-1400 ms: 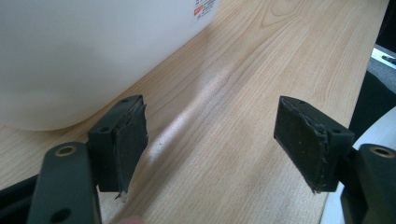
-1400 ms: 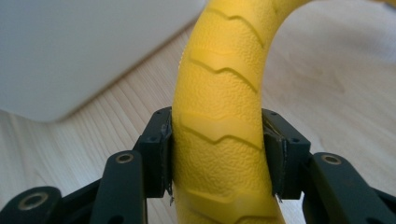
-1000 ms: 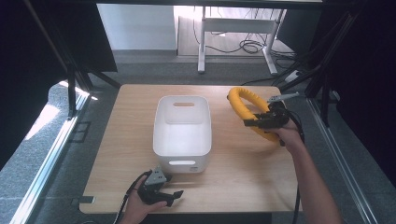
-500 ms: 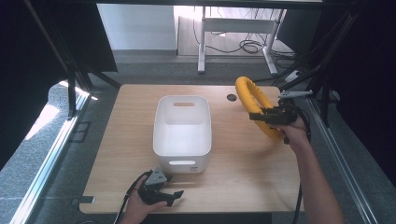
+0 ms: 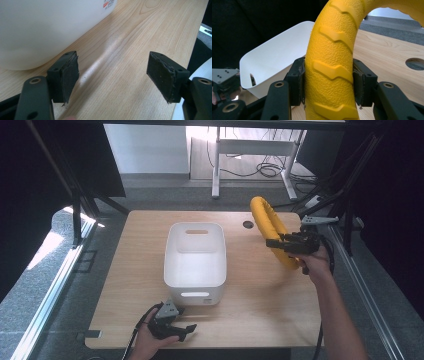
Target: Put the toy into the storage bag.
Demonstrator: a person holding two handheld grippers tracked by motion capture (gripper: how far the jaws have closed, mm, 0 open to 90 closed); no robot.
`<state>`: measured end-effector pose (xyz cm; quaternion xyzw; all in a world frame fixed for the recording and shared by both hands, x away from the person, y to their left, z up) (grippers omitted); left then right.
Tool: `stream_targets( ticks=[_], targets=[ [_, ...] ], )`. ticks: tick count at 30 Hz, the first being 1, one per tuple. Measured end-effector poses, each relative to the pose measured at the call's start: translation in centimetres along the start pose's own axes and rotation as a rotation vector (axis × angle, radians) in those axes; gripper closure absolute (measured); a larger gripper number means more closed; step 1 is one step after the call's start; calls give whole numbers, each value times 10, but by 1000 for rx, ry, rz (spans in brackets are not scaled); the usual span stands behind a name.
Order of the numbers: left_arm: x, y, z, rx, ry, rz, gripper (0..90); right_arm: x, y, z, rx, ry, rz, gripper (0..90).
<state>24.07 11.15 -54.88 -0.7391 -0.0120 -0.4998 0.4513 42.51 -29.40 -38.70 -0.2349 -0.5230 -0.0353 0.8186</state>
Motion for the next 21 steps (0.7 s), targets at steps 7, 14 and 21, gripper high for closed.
stream_targets(
  ticks=[7, 14, 21],
  targets=[
    [0, 0, -1, -4, 1, 1, 258, 4, -3, 7, 5, -13, -17, 516],
    [0, 1, -1, -3, 3, 2, 258, 7, -6, 13, 14, -28, -33, 515],
    [0, 1, -1, -4, 0, 1, 258, 9, -3, 20, 32, -39, -45, 516]
  ],
)
Point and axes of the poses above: each handheld gripper's, and its own axes: y roughly forward along the jaws, x roughly out of its top, z roughly to its left, the point moved 2 cm from there along y, roughly forward along the jaws, and after that the axes turned 7 degrees about x, right-handed, at the moved point
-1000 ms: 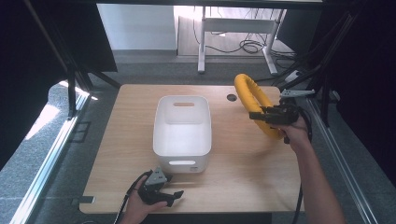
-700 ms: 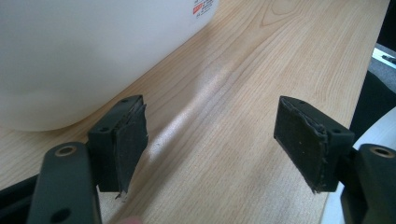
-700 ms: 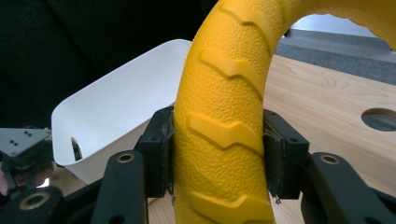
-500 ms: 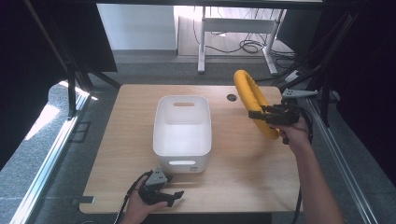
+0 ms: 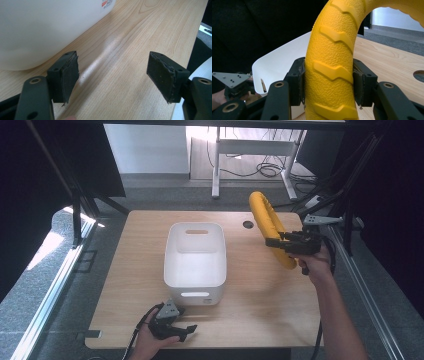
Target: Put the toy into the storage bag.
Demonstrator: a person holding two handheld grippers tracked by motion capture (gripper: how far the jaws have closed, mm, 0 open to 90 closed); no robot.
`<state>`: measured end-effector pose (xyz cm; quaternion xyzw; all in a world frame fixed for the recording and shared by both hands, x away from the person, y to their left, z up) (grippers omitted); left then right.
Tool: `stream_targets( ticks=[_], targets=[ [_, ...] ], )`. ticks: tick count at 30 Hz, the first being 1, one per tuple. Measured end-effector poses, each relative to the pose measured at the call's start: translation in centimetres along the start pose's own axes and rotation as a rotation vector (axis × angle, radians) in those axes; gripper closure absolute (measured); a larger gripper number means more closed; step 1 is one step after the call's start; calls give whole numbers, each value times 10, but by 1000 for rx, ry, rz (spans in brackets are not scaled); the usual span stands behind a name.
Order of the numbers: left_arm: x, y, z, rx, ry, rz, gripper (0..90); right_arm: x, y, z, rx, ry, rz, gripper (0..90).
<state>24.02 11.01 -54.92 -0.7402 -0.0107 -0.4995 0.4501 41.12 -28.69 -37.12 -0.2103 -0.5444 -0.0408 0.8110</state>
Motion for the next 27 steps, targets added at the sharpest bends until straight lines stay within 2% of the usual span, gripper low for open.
stream_targets(
  ticks=[14, 27],
  targets=[
    [0, 0, 0, 0, 1, 1, 257, 5, 8, 18, 42, -29, -21, 514],
    [0, 0, 0, 2, 9, 3, 257, 14, 20, 40, 84, -77, -39, 515]
  ],
)
Point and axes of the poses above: each handheld gripper's, and its own axes: y roughly forward along the jaws, x roughly out of its top, z roughly to its left, the point moved 2 cm from there along y, roughly forward along the jaws, and after that the axes turned 7 degrees about x, right-handed, at the moved point
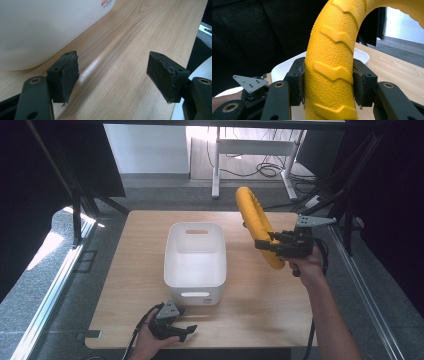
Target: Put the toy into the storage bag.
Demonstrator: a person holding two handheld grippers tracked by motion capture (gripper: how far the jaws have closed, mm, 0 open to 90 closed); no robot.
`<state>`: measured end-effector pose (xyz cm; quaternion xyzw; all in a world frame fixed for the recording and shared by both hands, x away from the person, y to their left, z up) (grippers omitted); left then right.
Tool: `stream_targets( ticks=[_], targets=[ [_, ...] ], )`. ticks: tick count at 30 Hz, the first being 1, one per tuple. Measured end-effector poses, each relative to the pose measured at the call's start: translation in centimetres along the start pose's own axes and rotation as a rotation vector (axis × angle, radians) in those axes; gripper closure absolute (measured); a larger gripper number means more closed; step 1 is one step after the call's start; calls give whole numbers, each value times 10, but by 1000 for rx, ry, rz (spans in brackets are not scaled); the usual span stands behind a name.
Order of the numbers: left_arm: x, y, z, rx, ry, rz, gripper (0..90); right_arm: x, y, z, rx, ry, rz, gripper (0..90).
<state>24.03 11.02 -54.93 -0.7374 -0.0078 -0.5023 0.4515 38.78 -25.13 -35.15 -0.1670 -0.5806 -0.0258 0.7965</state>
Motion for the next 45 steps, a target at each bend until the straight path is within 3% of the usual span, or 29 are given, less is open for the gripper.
stream_targets(
  ticks=[6, 45],
  targets=[
    [0, 0, 0, 1, -1, -1, 257, 6, 7, 8, -11, -6, -19, 515],
    [0, 1, 0, -5, 2, 7, 257, 31, 31, 44, 75, -74, -76, 515]
  ],
)
Point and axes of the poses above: each handheld gripper's, and its own axes: y roughly forward along the jaws, x roughly out of its top, z roughly to its left, the point moved 2 cm from there along y, roughly forward along the jaws, and after that the axes turned 7 degrees about x, right-handed, at the moved point
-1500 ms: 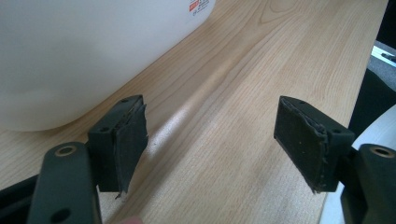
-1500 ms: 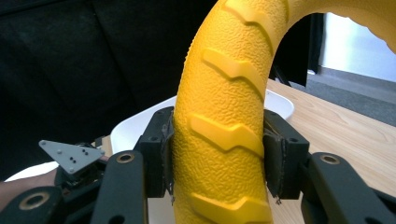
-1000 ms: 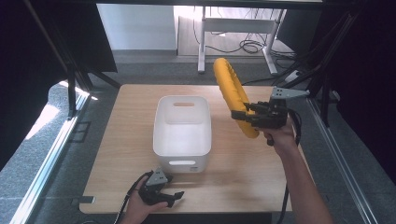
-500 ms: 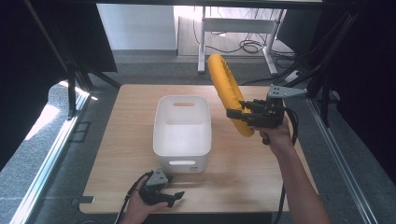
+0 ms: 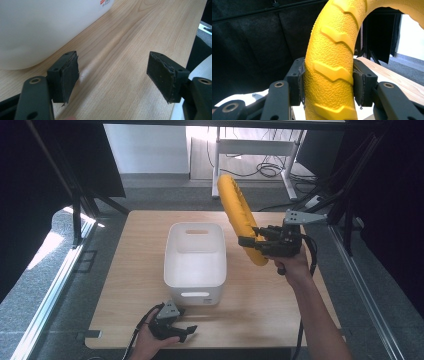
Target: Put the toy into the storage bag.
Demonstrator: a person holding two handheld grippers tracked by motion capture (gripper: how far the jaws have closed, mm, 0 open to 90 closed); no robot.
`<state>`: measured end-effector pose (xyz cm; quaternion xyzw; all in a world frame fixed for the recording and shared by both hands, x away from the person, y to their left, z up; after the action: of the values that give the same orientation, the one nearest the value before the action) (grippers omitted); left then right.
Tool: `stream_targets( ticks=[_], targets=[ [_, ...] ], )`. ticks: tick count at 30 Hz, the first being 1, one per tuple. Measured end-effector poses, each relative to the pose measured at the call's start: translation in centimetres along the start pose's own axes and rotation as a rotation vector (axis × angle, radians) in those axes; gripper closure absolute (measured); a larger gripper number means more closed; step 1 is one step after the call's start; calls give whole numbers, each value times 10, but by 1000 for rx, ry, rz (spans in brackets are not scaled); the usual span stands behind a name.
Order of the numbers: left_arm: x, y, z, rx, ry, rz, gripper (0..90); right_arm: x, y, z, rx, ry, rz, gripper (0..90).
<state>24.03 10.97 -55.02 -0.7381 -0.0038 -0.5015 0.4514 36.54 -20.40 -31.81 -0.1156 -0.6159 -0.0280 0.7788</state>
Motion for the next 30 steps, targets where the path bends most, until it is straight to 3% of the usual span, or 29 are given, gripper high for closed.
stream_targets(
  ticks=[13, 30],
  targets=[
    [0, -1, 1, -1, 1, -2, 257, 9, 11, 10, 24, -27, -9, 514],
    [0, -1, 1, -1, 4, 3, 257, 24, 35, 36, 107, -86, -22, 513]
  ],
)
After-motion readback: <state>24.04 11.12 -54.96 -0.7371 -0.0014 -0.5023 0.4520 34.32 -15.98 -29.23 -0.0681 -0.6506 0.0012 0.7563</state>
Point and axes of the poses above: each handheld gripper's, and its own axes: y roughly forward along the jaws, x roughly out of its top, z roughly to its left, the point moved 2 cm from there along y, roughly forward along the jaws, and after that the axes turned 7 degrees about x, right-handed, at the moved point
